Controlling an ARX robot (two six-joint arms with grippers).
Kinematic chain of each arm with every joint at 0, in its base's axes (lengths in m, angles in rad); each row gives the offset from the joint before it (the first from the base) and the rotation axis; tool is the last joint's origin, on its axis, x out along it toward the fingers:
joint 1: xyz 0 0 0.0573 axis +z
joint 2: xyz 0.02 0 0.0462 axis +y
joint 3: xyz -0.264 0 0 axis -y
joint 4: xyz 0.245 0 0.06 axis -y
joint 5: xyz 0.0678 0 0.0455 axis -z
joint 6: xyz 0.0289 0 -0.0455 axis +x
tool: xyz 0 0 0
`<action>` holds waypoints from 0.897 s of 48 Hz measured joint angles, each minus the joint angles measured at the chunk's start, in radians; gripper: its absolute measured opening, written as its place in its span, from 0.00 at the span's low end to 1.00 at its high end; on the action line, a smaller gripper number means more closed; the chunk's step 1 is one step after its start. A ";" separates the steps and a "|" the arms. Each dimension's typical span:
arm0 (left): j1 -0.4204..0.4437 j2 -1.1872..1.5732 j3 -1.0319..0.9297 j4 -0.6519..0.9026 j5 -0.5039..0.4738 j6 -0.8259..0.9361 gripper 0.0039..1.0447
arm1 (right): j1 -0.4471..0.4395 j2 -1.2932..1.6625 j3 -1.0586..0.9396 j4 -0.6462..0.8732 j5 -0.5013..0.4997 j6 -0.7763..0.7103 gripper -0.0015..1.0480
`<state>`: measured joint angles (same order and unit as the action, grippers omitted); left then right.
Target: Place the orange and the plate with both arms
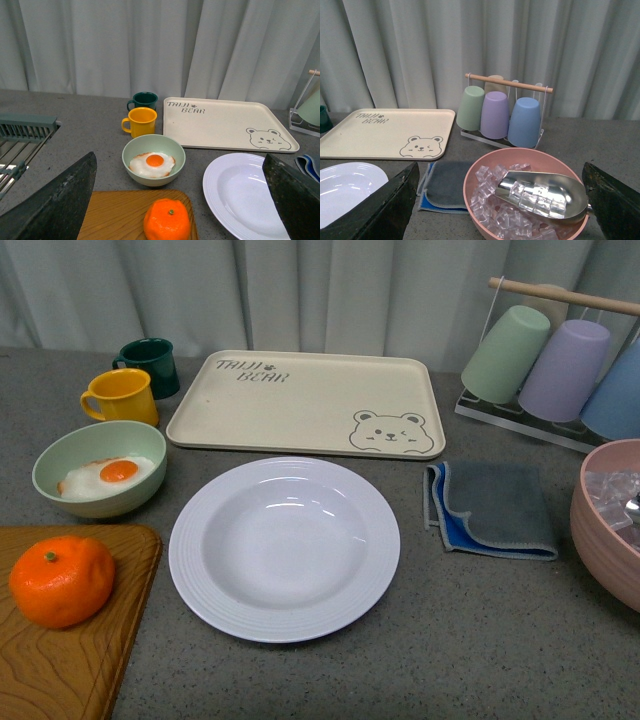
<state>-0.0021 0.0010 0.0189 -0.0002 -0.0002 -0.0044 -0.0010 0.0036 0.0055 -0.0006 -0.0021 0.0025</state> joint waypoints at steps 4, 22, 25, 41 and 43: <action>0.000 0.000 0.000 0.000 0.000 0.000 0.94 | 0.000 0.000 0.000 0.000 0.000 0.000 0.91; 0.000 0.000 0.000 0.000 0.000 0.000 0.94 | 0.000 0.000 0.000 0.000 0.000 0.000 0.91; 0.000 0.000 0.000 0.000 0.000 0.000 0.94 | 0.000 0.000 0.000 0.000 0.000 0.000 0.91; 0.000 0.000 0.000 0.000 0.000 0.000 0.94 | 0.000 0.000 0.000 0.000 0.000 0.000 0.91; 0.000 0.000 0.000 0.000 0.000 0.000 0.94 | 0.000 0.000 0.000 0.000 0.000 0.000 0.91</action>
<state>-0.0021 0.0010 0.0189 -0.0002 -0.0002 -0.0044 -0.0010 0.0036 0.0055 -0.0006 -0.0021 0.0025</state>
